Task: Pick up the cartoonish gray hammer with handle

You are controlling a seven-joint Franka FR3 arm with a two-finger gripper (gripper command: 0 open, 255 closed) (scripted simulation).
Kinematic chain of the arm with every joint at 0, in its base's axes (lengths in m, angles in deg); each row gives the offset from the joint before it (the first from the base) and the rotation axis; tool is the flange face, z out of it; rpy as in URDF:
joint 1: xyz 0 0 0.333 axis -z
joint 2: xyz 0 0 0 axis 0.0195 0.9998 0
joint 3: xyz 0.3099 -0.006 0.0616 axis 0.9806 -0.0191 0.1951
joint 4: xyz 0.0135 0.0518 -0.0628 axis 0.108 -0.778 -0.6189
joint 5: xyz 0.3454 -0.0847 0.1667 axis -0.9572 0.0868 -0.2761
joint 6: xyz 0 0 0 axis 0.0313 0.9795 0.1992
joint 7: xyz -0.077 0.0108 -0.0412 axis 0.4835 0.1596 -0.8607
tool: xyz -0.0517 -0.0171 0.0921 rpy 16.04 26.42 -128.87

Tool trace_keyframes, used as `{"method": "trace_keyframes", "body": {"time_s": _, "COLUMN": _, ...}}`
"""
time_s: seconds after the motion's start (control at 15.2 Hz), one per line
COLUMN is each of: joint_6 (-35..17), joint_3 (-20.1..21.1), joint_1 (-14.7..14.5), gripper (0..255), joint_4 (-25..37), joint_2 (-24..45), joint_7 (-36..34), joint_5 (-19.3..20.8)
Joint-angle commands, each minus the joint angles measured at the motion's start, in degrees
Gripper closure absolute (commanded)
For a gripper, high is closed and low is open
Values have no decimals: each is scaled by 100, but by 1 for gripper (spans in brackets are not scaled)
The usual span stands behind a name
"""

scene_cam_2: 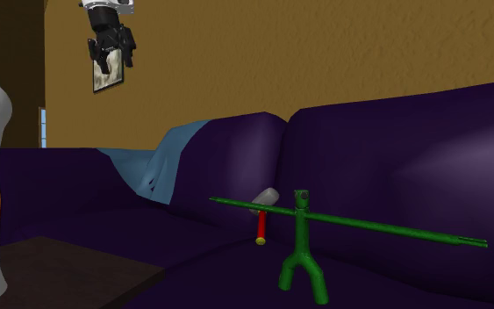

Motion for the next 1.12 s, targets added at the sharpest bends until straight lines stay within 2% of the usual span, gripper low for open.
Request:
{"method": "trace_keyframes", "body": {"time_s": 0.0, "joint_6": 0, "joint_3": 0, "joint_1": 0, "gripper": 0, "joint_4": 0, "joint_2": 0, "joint_7": 0, "joint_5": 0}}
{"method": "trace_keyframes", "body": {"time_s": 0.53, "joint_6": -1551, "joint_3": -872, "joint_1": 117, "gripper": 0, "joint_4": -1278, "joint_2": -66, "joint_7": 864, "joint_5": 345}}
{"method": "trace_keyframes", "body": {"time_s": 1.06, "joint_6": -3264, "joint_3": -1885, "joint_1": 215, "gripper": 0, "joint_4": -1985, "joint_2": 611, "joint_7": 1809, "joint_5": 618}}
